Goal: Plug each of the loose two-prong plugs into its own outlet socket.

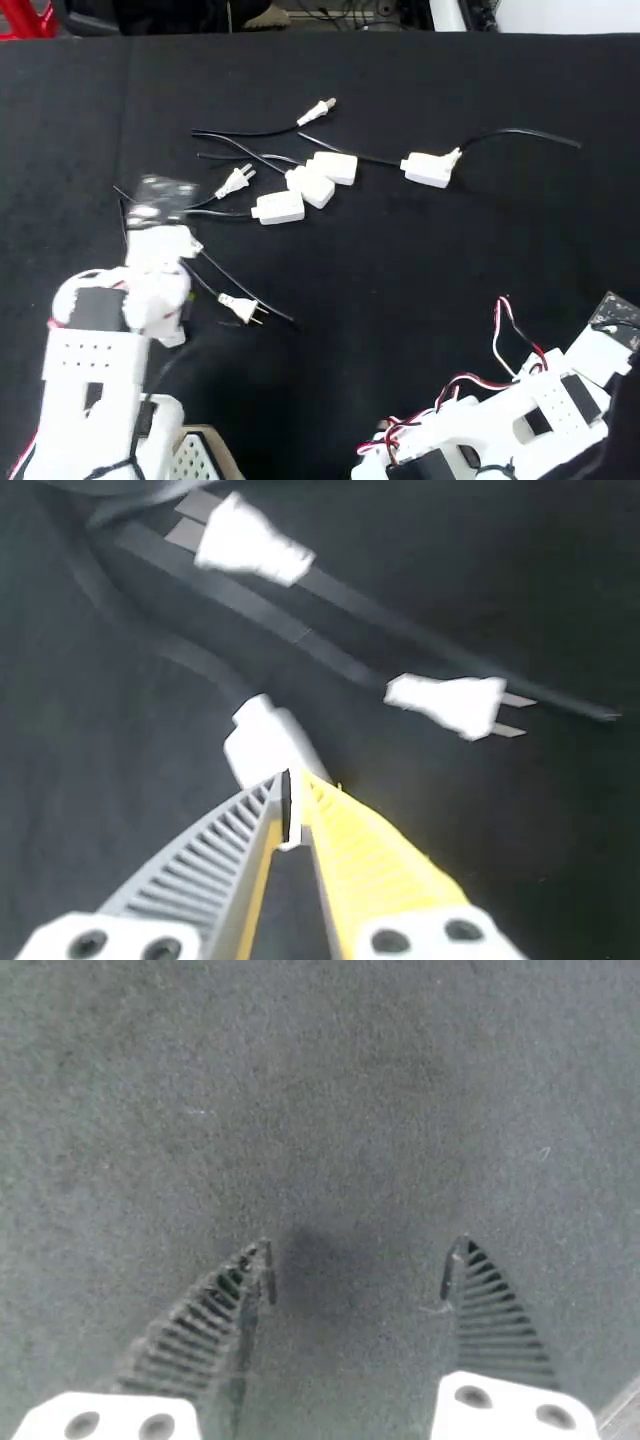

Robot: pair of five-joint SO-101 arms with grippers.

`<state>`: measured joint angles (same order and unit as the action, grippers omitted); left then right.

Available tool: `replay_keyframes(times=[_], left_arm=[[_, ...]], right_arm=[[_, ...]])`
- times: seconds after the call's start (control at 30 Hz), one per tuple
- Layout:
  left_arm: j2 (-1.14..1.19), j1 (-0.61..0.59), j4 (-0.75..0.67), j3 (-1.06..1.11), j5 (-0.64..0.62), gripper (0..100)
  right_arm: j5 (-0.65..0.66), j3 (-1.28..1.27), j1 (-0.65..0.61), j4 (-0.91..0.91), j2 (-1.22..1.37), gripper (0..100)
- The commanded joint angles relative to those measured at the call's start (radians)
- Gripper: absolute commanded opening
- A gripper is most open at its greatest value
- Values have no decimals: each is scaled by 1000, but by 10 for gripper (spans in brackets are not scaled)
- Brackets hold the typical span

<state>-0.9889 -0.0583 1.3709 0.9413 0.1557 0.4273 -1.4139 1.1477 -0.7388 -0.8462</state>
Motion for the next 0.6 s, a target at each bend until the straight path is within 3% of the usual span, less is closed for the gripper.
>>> replay_keyframes(times=[0.0,0.1,0.2,0.3,0.43,0.57], left_arm=[[-8,-305,-3,48,-8,47],[-5,-456,-95,140,115,47],[-5,-458,-163,248,186,44],[-5,-351,-198,308,160,45],[-12,-85,-227,300,144,44],[-8,122,-368,309,5,43]], right_arm=[[5,4,-11,14,-25,262],[6,4,-11,14,-25,262],[8,-1,-11,14,-25,262],[8,-2,-12,15,-27,262],[9,-2,-12,15,-27,262],[9,-4,-12,15,-27,262]])
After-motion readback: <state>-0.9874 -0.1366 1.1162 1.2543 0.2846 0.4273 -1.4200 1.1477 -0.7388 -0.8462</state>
